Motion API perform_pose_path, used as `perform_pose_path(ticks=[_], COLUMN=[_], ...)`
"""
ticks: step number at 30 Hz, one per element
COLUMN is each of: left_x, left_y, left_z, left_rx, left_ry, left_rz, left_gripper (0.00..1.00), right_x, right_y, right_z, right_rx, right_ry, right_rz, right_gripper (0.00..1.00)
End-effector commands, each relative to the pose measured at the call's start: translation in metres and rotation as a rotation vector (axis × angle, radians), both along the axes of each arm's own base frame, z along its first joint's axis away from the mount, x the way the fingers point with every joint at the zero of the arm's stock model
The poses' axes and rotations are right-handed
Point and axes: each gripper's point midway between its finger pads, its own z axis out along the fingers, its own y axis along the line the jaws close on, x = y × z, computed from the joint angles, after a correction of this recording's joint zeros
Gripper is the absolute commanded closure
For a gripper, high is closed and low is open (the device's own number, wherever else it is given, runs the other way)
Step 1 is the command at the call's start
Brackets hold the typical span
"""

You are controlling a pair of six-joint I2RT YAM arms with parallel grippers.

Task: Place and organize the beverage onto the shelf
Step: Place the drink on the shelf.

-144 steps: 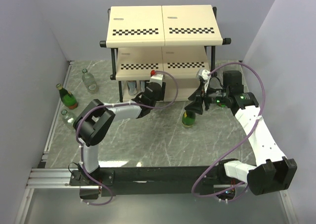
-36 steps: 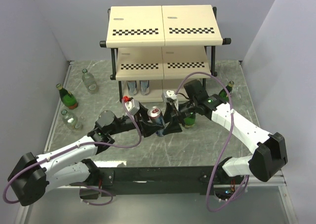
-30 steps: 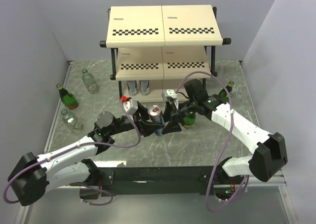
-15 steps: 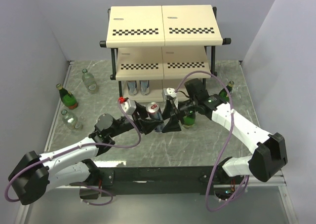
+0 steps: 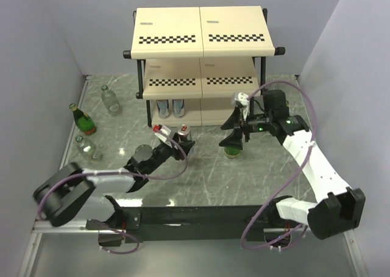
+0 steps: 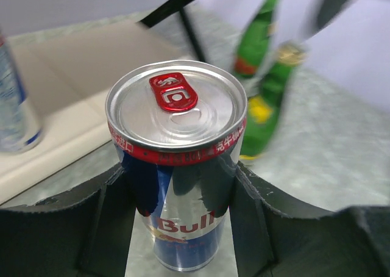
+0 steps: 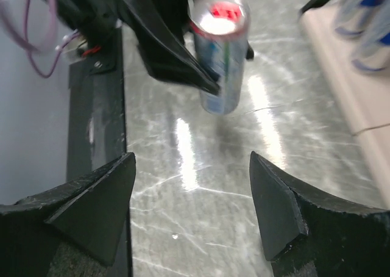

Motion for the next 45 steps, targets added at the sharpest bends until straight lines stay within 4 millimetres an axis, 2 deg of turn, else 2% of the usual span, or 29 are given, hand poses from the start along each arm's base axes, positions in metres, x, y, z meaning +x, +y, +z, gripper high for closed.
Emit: perform_pose_path(ticks=[1,2,4,5,6,7,8,9,11,15,22,33,45], left_x=[0.032,0.039,0.052,0.059,0.061,0.065,0.070,0.075,0.083,0.088,0.099,0.119,0.138], left_y=[0.008,0.005,0.009,0.006,0.010,0.009,0.006,0.005,-0.001,-0.009,-0.010,-0.015,-0.012], left_z=[0.056,0.049,0.049,0.033,0.046,0.044,0.031,0.037,0.027,0.036,0.043,0.074,0.083], left_rx=[-0.147,-0.151,-0.166,-0.144,-0.186,-0.186,-0.158,-0.176,-0.148,-0.160,-0.143,-0.255,-0.324], left_ry=[-0.188,-0.193,-0.220,-0.207,-0.264,-0.277,-0.270,-0.290,-0.284,-0.312,-0.361,-0.426,-0.439], left_rz=[0.157,0.173,0.238,0.258,0.283,0.298,0.308,0.325,0.333,0.332,0.380,0.442,0.482], left_gripper=[1.00,1.00,0.99,1.00,1.00,1.00,1.00,1.00,1.00,1.00,1.00,1.00,1.00], right_x=[0.003,0.004,0.004,0.004,0.005,0.004,0.004,0.004,0.003,0.003,0.005,0.005,0.006], right_y=[-0.008,-0.010,-0.015,-0.017,-0.019,-0.019,-0.020,-0.020,-0.021,-0.023,-0.023,-0.023,-0.023], right_z=[0.028,0.029,0.034,0.035,0.035,0.037,0.038,0.038,0.039,0.040,0.036,0.032,0.029], right_rx=[0.050,0.055,0.068,0.072,0.074,0.076,0.077,0.077,0.079,0.080,0.075,0.068,0.062], right_ry=[-0.085,-0.087,-0.093,-0.095,-0.099,-0.104,-0.108,-0.112,-0.117,-0.122,-0.107,-0.093,-0.088], right_rz=[-0.030,-0.038,-0.049,-0.053,-0.059,-0.061,-0.061,-0.061,-0.063,-0.063,-0.055,-0.050,-0.043], right_gripper=[0.18,0.18,0.18,0.18,0.18,0.18,0.18,0.18,0.18,0.18,0.18,0.18,0.18])
